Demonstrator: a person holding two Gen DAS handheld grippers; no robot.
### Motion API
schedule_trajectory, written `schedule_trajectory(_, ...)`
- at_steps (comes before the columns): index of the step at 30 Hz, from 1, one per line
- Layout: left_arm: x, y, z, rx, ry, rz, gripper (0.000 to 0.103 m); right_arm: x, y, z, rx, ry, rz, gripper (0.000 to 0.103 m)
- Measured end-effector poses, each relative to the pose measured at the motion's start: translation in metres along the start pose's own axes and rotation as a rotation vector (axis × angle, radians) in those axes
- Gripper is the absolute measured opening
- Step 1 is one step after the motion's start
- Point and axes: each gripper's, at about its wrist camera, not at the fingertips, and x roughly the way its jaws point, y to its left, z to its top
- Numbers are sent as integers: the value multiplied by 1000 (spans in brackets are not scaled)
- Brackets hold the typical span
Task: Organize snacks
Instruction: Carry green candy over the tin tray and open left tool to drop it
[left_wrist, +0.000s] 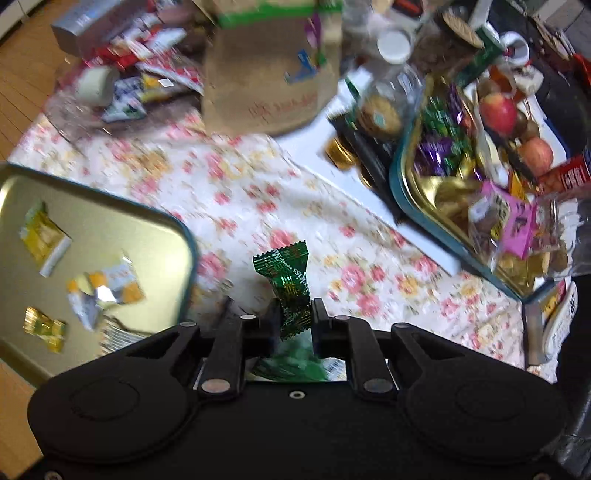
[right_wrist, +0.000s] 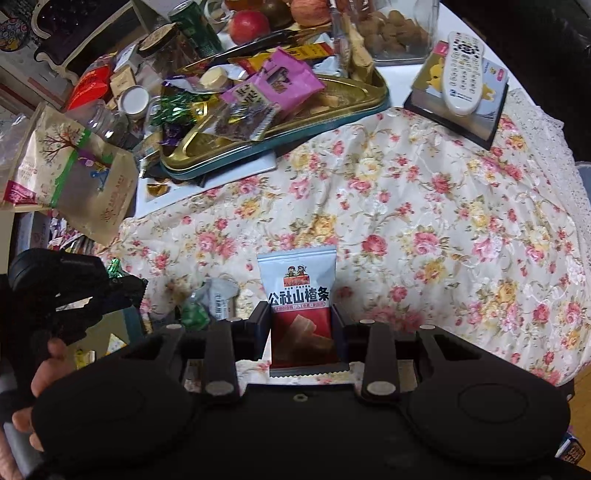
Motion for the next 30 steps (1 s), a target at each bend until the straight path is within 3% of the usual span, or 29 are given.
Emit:
schedule_trajectory(13,-35,92,36,-137,-77,63,22,26,96,-22,-181,40,105,37)
schedule_trajectory(21,-58,145,52,-182,-171,188,22,39,149,-53,-329,56,133,37)
schedule_trajectory(30,-73,176,60,-131,-211,309,23,50,190,-76,-432,84,178,37)
